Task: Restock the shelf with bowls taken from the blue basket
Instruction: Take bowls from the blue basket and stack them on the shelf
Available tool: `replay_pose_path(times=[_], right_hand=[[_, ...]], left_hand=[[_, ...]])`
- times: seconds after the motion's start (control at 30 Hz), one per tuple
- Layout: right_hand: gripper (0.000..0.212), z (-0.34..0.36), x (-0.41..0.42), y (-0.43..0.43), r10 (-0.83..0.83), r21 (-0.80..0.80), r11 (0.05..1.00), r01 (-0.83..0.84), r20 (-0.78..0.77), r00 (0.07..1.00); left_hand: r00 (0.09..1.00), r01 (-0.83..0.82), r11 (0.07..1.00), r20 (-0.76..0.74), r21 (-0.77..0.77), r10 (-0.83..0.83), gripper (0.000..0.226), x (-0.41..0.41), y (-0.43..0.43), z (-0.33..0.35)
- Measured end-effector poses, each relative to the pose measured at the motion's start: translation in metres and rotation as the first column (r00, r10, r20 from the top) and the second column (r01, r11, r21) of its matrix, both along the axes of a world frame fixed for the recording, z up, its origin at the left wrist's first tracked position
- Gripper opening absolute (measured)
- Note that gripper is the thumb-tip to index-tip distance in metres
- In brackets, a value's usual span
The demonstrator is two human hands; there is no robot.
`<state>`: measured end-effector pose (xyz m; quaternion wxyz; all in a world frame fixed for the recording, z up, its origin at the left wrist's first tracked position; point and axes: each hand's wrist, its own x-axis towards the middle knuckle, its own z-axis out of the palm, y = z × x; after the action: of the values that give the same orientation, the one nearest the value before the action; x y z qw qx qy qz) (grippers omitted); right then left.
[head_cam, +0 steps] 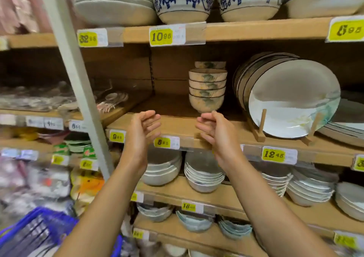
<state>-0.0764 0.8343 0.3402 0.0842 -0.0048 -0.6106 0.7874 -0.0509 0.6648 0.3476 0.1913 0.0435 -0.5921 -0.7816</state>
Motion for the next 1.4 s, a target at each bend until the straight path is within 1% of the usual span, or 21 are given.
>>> replay_pose_path(times=[0.13,0.2,0.33,0.53,0.73,0.9,1.03,1.17,1.3,1.4], right_hand=[[0.033,-0.028,0.043,-0.021,0.176,-0.071,0.983,-0.171,0.083,0.981],[0.034,-0.044,0.065,-0.036,0.264,-0.089,0.963,-0.254,0.143,0.954],[0.033,-0.08,0.101,-0.076,0.38,-0.073,0.925,-0.373,0.229,0.896],[0.032,-0.13,0.136,-0.155,0.474,0.003,0.863,-0.505,0.339,0.813],[0.023,-0.173,0.169,-0.25,0.446,0.095,0.844,-0.528,0.423,0.789],[0.021,-0.208,0.195,-0.315,0.397,0.143,0.836,-0.53,0.509,0.764],[0.018,-0.238,0.199,-0.342,0.353,0.199,0.8,-0.566,0.606,0.712],[0.015,-0.275,0.187,-0.356,0.278,0.24,0.792,-0.562,0.677,0.681],[0.013,-0.316,0.164,-0.373,0.213,0.273,0.788,-0.552,0.72,0.66],[0.022,-0.346,0.143,-0.388,0.182,0.301,0.77,-0.563,0.742,0.645]], left_hand=[[0.991,-0.117,0.993,0.069,0.033,0.114,0.036,0.078,-0.025,-0.037],[0.977,-0.185,0.982,0.118,0.044,0.179,0.037,0.115,-0.044,-0.058],[0.929,-0.309,0.95,0.228,0.043,0.292,0.035,0.176,-0.093,-0.096],[0.869,-0.412,0.91,0.324,0.054,0.375,0.036,0.232,-0.169,-0.132],[0.825,-0.434,0.899,0.425,0.052,0.374,0.033,0.285,-0.249,-0.161],[0.793,-0.39,0.921,0.503,-0.014,0.343,0.034,0.317,-0.313,-0.186],[0.777,-0.318,0.948,0.566,-0.023,0.274,0.032,0.317,-0.35,-0.205],[0.751,-0.234,0.971,0.625,-0.049,0.213,0.031,0.29,-0.374,-0.226],[0.715,-0.129,0.988,0.682,-0.082,0.15,0.033,0.242,-0.391,-0.25],[0.682,-0.052,0.994,0.723,-0.101,0.109,0.034,0.204,-0.405,-0.271]])
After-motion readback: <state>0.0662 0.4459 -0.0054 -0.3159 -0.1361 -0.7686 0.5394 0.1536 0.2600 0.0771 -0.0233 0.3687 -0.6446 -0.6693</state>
